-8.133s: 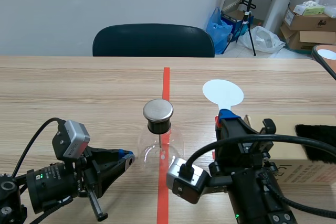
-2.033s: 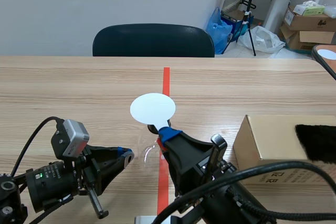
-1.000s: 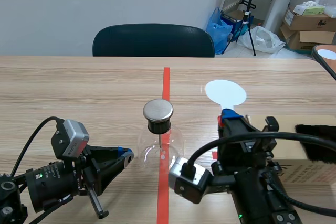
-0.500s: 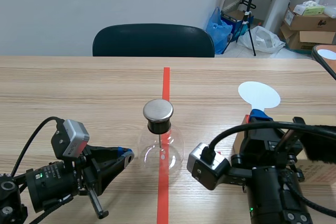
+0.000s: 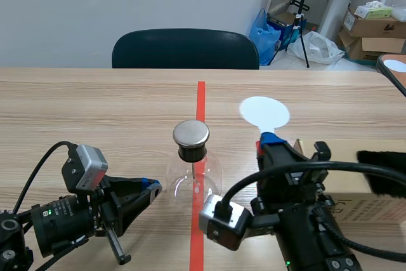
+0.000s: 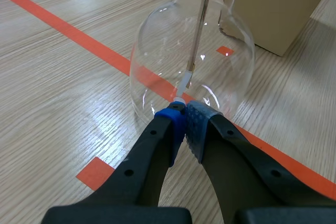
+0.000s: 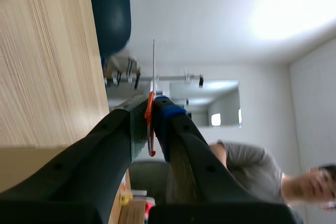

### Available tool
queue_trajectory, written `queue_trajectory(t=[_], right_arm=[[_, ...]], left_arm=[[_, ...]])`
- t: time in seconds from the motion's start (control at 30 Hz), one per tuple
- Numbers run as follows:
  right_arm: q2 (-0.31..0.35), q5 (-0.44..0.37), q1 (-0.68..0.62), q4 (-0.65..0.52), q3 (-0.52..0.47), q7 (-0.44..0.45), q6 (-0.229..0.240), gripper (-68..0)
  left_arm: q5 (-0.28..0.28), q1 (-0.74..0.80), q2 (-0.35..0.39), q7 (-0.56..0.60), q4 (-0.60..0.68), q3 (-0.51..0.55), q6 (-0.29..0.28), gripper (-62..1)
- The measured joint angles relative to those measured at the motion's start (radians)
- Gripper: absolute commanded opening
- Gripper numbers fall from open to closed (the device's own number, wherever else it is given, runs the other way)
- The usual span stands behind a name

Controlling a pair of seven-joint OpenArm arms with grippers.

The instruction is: Do the electroscope experiment

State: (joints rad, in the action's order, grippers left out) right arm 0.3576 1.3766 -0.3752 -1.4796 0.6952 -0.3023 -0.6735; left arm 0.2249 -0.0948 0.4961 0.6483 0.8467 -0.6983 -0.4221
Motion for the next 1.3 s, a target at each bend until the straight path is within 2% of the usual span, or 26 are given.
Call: queue_trajectory(t=[0.27, 0.53, 1.3], right_arm=[[0.000, 0.004, 0.000, 0.000, 0.000, 0.258, 0.000, -65.6], [0.000, 0.007, 0.000, 0.000, 0.000, 0.397, 0.000, -65.6], [0.000, 0.007, 0.000, 0.000, 0.000, 0.407, 0.000, -65.6]], left_arm=[[0.000, 0.000, 0.000, 0.000, 0.000, 0.000, 0.000, -57.7], [0.000, 0.000, 0.000, 0.000, 0.000, 0.000, 0.000, -57.7], [0.000, 0.000, 0.000, 0.000, 0.000, 0.000, 0.000, -57.7]])
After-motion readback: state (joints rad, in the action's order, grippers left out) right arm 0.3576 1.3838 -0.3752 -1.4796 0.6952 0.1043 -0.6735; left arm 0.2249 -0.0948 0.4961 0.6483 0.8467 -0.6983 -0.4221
